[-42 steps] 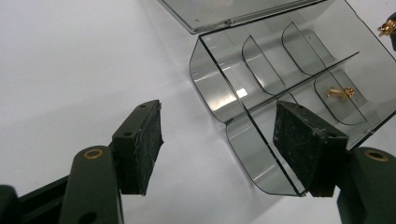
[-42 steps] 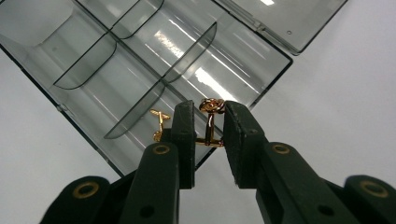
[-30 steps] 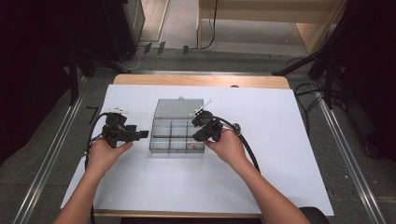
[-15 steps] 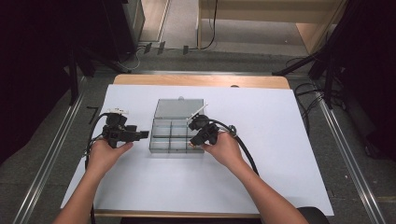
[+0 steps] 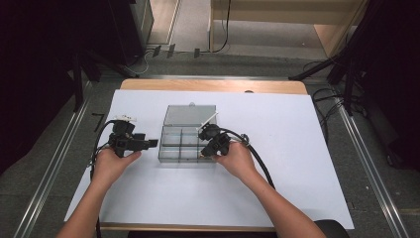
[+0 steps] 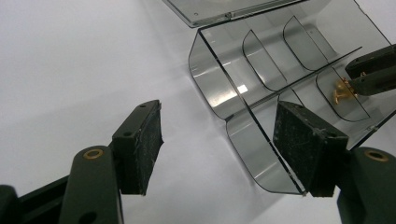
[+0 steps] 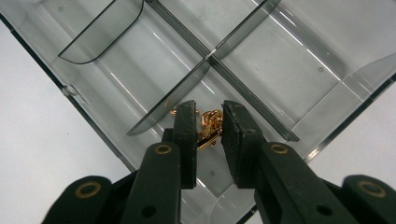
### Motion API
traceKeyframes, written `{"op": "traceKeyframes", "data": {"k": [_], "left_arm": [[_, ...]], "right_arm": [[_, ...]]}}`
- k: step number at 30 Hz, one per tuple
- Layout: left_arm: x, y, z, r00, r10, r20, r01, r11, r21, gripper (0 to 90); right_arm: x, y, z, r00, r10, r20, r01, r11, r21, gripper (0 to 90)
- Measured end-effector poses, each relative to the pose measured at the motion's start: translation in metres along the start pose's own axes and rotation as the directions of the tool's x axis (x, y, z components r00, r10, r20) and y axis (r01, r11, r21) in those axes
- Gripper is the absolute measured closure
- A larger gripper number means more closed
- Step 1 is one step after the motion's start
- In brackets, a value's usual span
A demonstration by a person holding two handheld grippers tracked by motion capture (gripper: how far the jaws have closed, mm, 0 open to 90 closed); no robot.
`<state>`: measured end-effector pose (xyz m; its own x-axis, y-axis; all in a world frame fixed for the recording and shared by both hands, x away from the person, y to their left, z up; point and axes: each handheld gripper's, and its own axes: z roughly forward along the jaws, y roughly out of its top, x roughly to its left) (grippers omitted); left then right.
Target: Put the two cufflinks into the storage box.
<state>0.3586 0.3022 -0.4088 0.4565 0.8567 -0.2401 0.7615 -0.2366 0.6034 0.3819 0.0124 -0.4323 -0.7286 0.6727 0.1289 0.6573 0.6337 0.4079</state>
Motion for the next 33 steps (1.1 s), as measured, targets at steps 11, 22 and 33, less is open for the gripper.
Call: {"op": "traceKeyframes", "data": {"k": [11, 22, 33], "left_arm": [[-0.002, 0.005, 0.001, 0.9997, -0.022, 0.004, 0.022, 0.9997, 0.004, 38.6], [-0.013, 0.023, 0.01, 0.9995, -0.003, 0.03, 0.002, 0.9998, 0.018, 38.9], [-0.018, 0.04, 0.021, 0.9991, -0.01, 0.041, 0.008, 0.9985, 0.055, 42.3]], "right_arm": [[-0.007, 0.0, -0.018, 0.9998, 0.021, -0.004, -0.021, 0.997, -0.071, 72.1], [-0.023, -0.011, -0.037, 0.9969, 0.078, -0.005, -0.078, 0.985, -0.152, 63.6], [-0.038, -0.022, -0.048, 0.9909, 0.134, 0.01, -0.129, 0.968, -0.214, 58.3]]}}
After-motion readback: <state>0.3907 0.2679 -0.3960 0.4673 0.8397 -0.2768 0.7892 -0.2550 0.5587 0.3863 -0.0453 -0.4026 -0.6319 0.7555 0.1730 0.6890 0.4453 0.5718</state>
